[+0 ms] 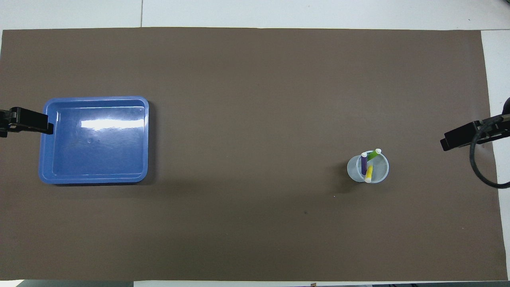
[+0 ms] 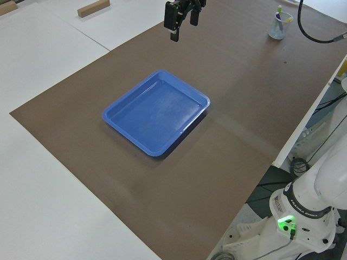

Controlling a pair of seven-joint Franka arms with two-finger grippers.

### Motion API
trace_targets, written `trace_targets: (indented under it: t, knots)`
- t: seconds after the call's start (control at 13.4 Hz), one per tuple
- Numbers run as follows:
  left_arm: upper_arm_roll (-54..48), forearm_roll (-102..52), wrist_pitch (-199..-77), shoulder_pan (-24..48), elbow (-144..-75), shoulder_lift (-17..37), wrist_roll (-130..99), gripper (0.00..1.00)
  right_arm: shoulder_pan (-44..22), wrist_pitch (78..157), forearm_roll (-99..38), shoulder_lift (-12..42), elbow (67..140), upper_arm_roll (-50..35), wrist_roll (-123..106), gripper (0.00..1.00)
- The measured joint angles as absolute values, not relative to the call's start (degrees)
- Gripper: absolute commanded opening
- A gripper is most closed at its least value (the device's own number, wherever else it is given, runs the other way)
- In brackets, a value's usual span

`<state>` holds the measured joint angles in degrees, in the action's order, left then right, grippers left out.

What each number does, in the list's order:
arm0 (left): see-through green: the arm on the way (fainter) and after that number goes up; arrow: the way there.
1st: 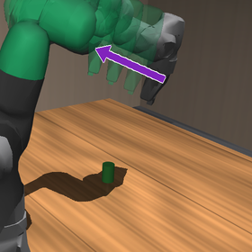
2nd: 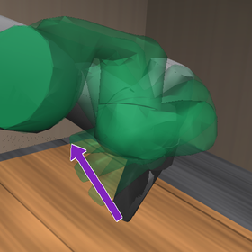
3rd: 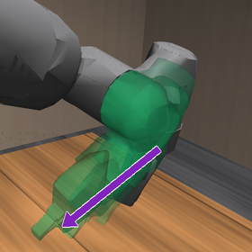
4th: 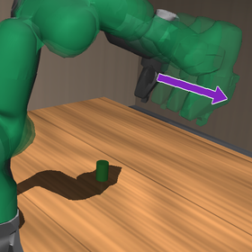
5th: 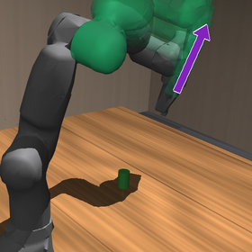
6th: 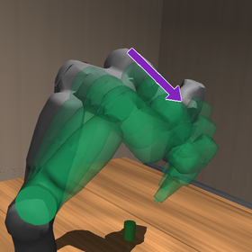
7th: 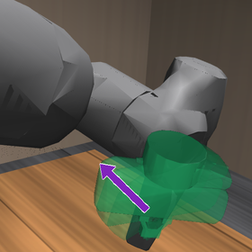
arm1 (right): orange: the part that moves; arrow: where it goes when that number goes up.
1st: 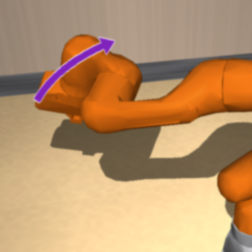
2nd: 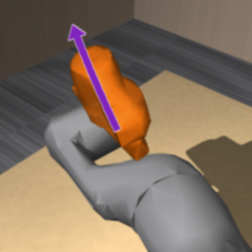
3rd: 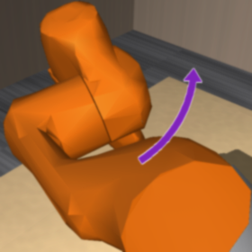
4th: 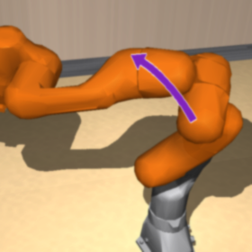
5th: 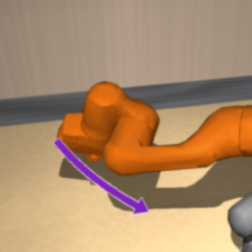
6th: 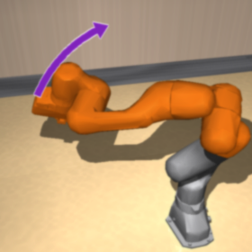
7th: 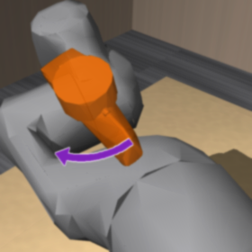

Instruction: Transfer and insert pens with both arms

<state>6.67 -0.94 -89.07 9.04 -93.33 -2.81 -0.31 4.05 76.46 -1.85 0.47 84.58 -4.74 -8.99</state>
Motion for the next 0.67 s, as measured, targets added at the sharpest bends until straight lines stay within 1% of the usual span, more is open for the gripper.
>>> trace_targets:
  t: [0.22,0.67]
  knots:
    - [3.5,-0.1,-83.8,8.6,-90.1,-2.4,0.7,1.0,1.4,76.4,-1.9,0.5,83.8,-2.5,-8.1,1.0]
    - [3.3,-0.1,-82.9,8.5,-89.9,-2.3,1.5,1.0,0.1,76.4,-1.9,0.4,83.8,-1.9,-7.3,1.0]
